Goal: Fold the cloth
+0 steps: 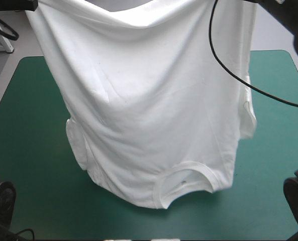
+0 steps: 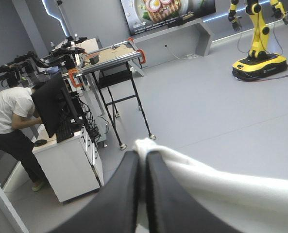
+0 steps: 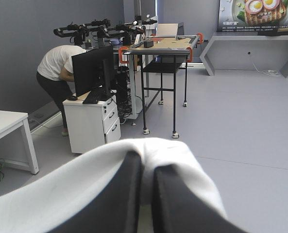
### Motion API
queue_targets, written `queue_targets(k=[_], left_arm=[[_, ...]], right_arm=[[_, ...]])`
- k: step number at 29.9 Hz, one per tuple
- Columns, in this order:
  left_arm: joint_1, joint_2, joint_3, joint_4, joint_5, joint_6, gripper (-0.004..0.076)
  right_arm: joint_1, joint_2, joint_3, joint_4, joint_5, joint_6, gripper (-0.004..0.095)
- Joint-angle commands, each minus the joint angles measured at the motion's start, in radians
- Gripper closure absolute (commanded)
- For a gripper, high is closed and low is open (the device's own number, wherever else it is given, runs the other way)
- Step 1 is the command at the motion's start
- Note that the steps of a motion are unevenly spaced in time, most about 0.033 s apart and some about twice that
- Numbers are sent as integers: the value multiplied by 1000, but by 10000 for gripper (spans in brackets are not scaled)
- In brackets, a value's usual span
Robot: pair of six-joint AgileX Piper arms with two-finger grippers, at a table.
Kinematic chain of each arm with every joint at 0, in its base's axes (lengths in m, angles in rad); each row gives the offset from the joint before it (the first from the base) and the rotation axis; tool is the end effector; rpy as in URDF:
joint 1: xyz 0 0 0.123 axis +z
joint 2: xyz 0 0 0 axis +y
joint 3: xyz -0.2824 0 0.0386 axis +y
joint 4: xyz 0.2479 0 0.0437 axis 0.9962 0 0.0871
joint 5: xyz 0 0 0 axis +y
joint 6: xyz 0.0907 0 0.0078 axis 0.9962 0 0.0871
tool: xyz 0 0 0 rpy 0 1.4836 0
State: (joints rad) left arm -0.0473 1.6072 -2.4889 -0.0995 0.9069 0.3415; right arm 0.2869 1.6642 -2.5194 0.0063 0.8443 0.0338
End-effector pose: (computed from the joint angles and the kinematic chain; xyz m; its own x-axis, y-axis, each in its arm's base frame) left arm 0.2627 -0.0196 0.6286 0.0964 0.2713 -0.9577 0.1025 0.9543 0.2807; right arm 0.2733 0.0811 0.6251 0.0830 0.0641 -0.9945 -0.2908 0.9560 0.0373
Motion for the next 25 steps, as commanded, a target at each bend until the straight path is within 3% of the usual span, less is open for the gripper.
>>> queue_targets(k=[1, 5, 11, 13, 18, 20, 23, 25], left_arm=[[-5, 17, -80, 23, -174, 9, 733], [-2, 54, -188, 135, -155, 9, 733], [-2, 54, -203, 136, -131, 11, 733], [-2, 70, -188, 113, -51, 24, 733], [-2, 140, -64, 20, 187, 33, 733], [-4, 170, 4, -37, 273, 33, 733], [-4, 210, 130, -115, 371, 33, 733], [-4, 219, 250, -152, 374, 31, 733]], right_arm=[[-1, 33, -18, 6, -233, -6, 923], [-1, 59, -18, 6, -296, -8, 923], [-6, 59, -18, -21, -223, -14, 923], [-12, 65, -18, -48, -131, -14, 923], [-13, 130, 47, -122, 256, -10, 923], [-13, 171, 106, -119, 360, -15, 923], [-13, 211, 250, -66, 374, -21, 923], [-13, 211, 384, -27, 364, -34, 923]])
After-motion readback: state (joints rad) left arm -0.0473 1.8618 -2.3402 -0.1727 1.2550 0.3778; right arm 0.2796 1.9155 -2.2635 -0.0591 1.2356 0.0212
